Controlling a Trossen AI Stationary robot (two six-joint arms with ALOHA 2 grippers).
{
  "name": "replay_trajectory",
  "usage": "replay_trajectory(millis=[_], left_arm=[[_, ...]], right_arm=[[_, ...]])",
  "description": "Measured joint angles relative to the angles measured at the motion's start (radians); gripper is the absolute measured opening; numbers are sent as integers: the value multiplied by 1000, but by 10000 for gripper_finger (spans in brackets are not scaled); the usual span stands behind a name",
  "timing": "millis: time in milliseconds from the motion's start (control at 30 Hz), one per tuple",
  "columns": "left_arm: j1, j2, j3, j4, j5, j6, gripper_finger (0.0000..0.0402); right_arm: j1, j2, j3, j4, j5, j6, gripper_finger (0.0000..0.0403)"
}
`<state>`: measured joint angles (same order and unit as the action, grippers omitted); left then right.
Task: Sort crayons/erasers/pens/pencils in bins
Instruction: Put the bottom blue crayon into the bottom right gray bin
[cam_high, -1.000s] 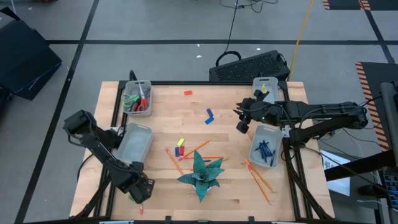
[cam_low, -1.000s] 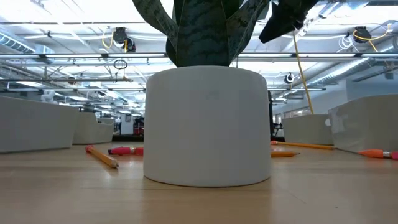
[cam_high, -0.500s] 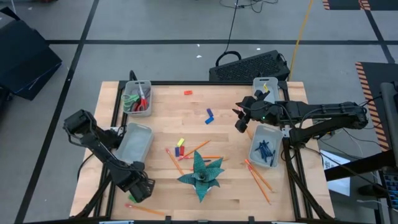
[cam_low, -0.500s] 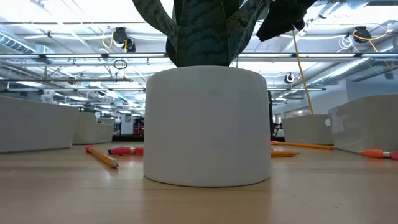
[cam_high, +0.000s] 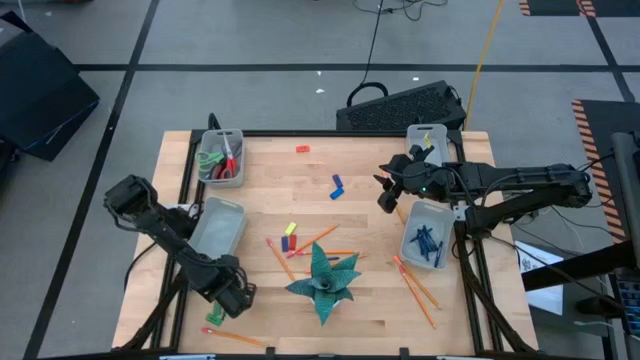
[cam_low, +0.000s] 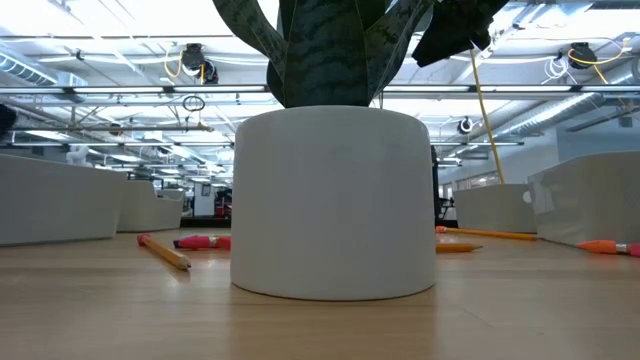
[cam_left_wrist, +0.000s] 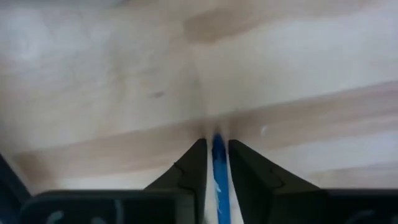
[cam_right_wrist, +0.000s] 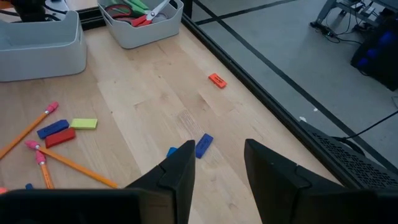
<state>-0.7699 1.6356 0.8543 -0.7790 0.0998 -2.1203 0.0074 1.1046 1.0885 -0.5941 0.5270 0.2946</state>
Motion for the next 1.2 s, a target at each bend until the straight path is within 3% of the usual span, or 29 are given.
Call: replay_trajectory(millis=[400,500,833,1200], left_arm=[[94,1,-2,15,69,65,8],[102,2,3,19,74,72,25],[53,-53,25,41,144,58,145],[8,58,29,181,171,111,133]], right_arm=[[0,0,0,0,-3,-28,130],[0,0,0,0,-3,-45,130],[0,0,0,-1,-4,-53,130],[0,7,0,-1,-4,-47,130]])
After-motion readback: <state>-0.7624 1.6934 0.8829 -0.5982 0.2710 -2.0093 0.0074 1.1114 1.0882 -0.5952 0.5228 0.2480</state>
